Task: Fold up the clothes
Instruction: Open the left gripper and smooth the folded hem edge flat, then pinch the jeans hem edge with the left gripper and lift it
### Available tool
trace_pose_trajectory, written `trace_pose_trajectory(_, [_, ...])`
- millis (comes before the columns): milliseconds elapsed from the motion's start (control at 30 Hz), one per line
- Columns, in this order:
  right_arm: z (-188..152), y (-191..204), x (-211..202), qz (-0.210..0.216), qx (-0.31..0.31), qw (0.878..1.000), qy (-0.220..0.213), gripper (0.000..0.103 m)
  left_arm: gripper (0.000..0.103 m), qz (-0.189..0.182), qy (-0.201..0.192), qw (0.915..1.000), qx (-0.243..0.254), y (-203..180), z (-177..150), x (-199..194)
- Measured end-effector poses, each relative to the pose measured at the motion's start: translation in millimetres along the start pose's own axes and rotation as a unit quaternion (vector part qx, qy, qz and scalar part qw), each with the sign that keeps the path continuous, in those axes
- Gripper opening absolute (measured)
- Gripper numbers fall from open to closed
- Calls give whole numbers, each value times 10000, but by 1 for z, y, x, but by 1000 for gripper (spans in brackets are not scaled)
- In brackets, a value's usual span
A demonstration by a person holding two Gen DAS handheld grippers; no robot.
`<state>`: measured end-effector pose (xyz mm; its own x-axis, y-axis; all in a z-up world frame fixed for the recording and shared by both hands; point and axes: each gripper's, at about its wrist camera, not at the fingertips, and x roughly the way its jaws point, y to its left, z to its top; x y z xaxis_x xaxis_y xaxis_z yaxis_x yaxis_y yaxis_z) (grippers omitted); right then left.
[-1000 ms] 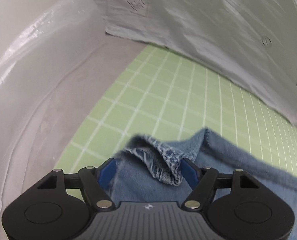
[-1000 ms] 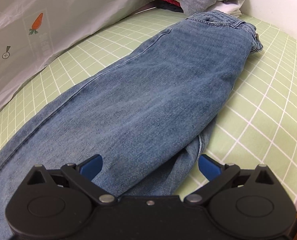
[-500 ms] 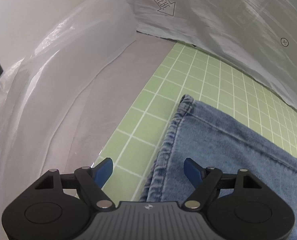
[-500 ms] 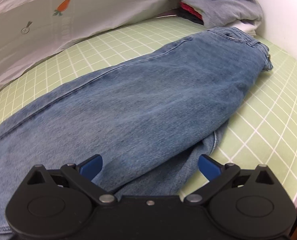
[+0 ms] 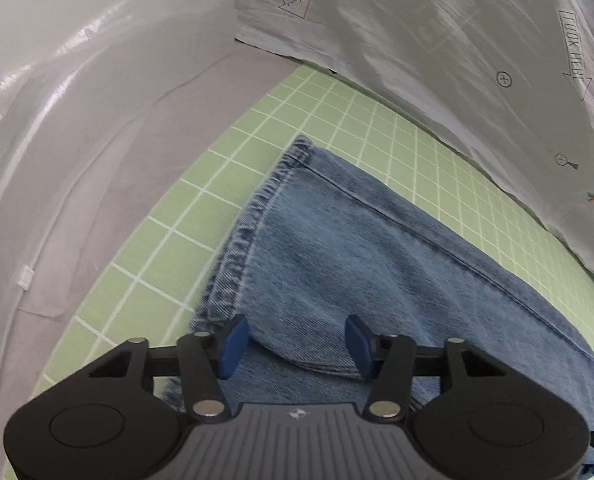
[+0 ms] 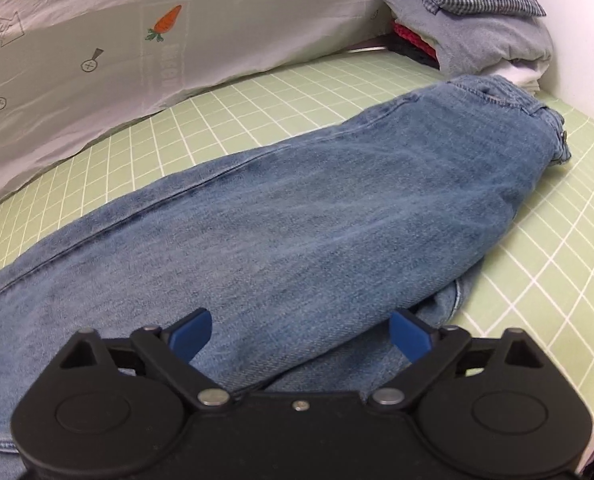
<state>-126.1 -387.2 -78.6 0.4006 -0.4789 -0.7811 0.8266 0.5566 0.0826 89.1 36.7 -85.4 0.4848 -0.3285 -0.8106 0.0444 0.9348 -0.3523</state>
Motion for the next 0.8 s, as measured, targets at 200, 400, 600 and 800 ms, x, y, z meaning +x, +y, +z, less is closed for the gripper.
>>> trace_pose_trajectory(200, [-1, -19, 10, 152, 709, 9969, 300, 83, 32, -137, 141, 9996, -213, 3, -3, 3])
trace_pose_trajectory(400, [5, -39, 16, 294, 1307, 9906, 281, 64, 33, 0, 152, 9984, -548, 14, 3, 8])
trace_pose_trajectory(600, [13, -52, 18, 391, 1698, 9846, 163, 46, 35, 136, 163, 9959, -883, 24, 8, 13])
trace_pose_trajectory(800, [18, -61, 20, 440, 1910, 9805, 150, 33, 33, 91, 104, 9932, -1158, 32, 13, 19])
